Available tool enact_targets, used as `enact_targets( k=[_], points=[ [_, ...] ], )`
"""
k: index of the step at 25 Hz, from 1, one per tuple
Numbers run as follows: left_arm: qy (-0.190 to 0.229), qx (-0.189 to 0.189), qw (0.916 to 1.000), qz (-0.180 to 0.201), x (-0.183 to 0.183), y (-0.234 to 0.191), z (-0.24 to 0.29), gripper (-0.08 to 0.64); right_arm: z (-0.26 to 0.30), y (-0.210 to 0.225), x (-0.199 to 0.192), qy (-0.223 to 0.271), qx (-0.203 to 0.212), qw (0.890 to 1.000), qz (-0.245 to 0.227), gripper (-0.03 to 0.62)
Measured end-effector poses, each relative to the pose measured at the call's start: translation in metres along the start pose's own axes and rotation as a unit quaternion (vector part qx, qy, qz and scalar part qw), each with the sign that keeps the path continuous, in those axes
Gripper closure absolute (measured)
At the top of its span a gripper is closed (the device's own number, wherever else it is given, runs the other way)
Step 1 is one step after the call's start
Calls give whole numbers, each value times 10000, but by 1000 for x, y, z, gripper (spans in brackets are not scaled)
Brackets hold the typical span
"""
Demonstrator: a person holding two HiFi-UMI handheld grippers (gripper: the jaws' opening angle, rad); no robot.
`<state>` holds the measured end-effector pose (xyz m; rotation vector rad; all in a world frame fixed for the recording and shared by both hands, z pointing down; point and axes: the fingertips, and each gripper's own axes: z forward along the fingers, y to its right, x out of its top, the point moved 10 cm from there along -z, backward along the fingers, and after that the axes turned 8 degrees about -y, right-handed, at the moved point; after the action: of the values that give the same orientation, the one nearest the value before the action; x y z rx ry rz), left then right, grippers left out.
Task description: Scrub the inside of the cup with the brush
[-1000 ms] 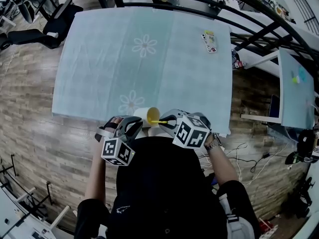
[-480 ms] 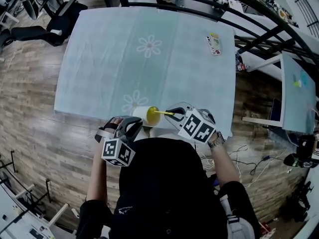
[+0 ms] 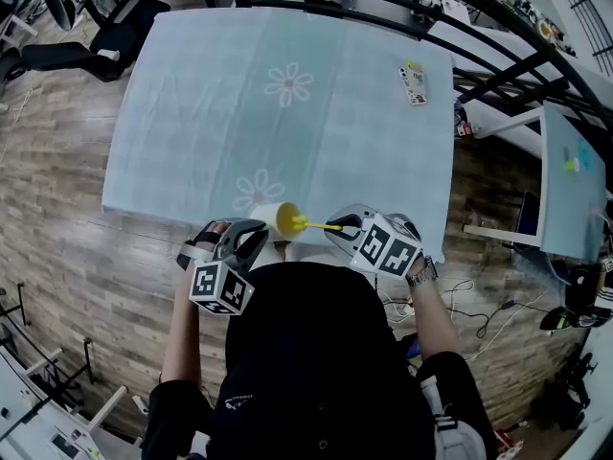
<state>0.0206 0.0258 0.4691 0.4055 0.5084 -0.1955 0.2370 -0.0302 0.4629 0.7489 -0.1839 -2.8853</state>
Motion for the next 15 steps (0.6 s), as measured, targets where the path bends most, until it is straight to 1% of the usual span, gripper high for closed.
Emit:
enact_targets(
  k=[4, 8, 11, 15],
  points=[
    [-63, 21, 10000, 31, 0, 0, 4, 506, 2, -5, -1, 176, 331, 9992, 118, 555],
    [-57, 0, 10000, 80, 4, 1, 7, 506, -3, -8, 3, 401, 422, 9982, 144, 555],
    [-10, -36, 9999, 153, 9, 3, 7, 506, -8, -6, 9, 598, 356, 9975, 124, 555],
    [69, -117, 9998, 137, 12, 3, 7, 506, -7, 2, 14, 783, 60, 9967, 186, 555]
  ],
)
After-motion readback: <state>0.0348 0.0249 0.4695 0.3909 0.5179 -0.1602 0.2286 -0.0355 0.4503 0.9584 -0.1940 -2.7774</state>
